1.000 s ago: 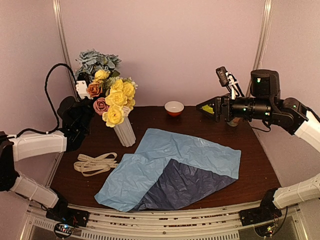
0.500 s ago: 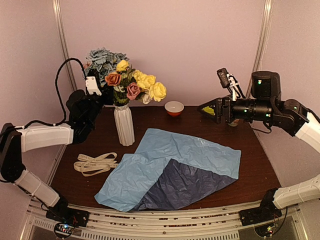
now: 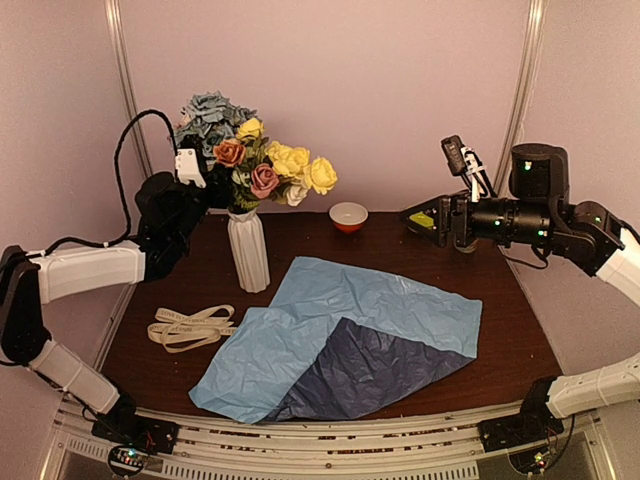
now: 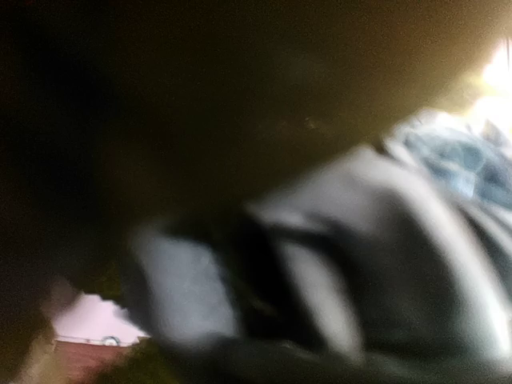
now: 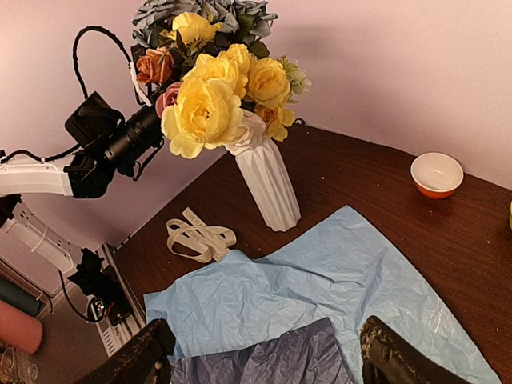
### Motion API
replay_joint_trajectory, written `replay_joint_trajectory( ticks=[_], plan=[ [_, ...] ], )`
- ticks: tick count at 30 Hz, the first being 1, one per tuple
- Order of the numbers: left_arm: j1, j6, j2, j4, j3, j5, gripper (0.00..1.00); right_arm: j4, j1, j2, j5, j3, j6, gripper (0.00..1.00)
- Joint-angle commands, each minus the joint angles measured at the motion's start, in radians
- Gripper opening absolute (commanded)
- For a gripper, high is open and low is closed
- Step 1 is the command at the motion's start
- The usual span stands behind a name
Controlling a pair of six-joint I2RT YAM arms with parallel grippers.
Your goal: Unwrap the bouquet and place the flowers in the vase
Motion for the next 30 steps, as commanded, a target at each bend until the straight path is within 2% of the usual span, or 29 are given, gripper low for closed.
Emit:
replay_joint_trajectory(
  ticks=[1,7,15,19,26,30],
  plan=[
    [-0.004,-0.034,-0.079,-0.082,0.022,-0.048,0.64,0.023,0.006,-0.009,0.009,-0.007,0.001,0.81],
    [-0.004,-0.049,-0.178,-0.268,0.037,-0.057,0.79,0.026,0.006,0.011,0.007,0.021,-0.023,0.83],
    [-0.005,-0.019,-0.266,-0.55,0.124,-0.034,0.82,0.039,0.006,0.04,0.003,0.044,-0.062,0.84],
    [-0.005,-0.017,-0.29,-0.693,0.181,0.008,0.88,0.052,0.006,0.043,0.001,0.04,-0.069,0.84],
    [-0.004,-0.031,-0.405,-0.906,0.183,0.077,0.98,0.058,0.006,0.033,0.017,0.035,-0.093,0.86],
    [-0.004,-0.043,-0.492,-1.01,0.183,0.096,0.98,0.061,0.006,0.031,0.025,0.035,-0.103,0.87]
  ],
)
